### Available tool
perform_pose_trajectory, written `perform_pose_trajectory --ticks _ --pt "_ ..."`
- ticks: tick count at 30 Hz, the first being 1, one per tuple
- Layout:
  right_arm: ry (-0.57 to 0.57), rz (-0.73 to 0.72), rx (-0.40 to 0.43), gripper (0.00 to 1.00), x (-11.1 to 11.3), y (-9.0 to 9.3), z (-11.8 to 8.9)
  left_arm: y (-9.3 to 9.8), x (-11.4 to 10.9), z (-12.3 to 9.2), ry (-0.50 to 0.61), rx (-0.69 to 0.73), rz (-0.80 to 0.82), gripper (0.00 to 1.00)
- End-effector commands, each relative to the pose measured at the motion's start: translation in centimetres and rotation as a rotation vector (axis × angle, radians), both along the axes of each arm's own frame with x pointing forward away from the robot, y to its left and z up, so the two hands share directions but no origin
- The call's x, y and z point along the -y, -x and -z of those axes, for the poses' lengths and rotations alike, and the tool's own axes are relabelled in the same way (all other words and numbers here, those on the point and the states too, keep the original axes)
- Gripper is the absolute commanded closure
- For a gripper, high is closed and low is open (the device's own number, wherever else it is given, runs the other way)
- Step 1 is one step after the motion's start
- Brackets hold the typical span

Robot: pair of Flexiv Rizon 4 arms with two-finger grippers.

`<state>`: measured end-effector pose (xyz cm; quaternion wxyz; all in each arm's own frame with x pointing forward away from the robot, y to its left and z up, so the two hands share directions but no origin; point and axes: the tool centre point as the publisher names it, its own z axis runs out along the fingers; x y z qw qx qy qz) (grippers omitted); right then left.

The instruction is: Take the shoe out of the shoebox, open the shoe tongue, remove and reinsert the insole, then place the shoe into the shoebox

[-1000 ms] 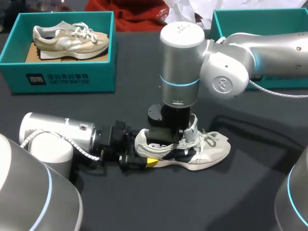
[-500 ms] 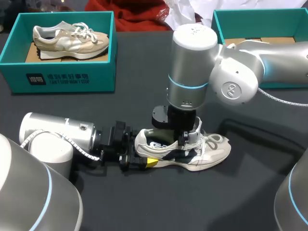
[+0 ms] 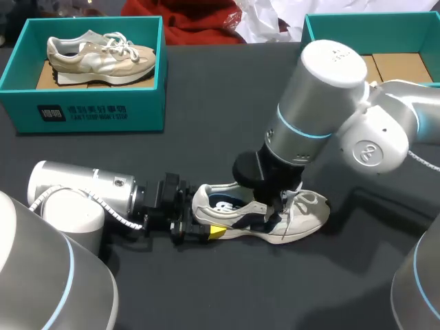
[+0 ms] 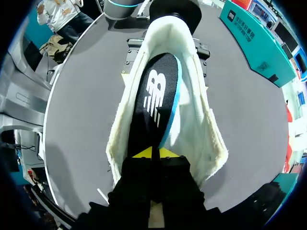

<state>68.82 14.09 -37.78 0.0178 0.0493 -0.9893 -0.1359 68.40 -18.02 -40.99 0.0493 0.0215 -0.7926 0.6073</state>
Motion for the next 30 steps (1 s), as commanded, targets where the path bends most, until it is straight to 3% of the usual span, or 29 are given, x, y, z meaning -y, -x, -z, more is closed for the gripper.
perform_pose_trajectory --ticks 1,17,30 --pt "-0.132 -0.025 0.015 1.0 1.4 1.2 -0.9 0.0 0.1 0.4 -0.003 -0.001 -0.001 1.0" --pt "-0.335 -0.12 0.067 1.0 2.1 -0.1 -1.8 0.0 0.1 0.4 -0.003 -0.001 -0.001 1.0" --pt "-0.306 -0.284 0.128 1.0 -1.7 -0.7 -5.8 0.0 0.1 0.4 -0.003 -0.001 -0.001 1.0"
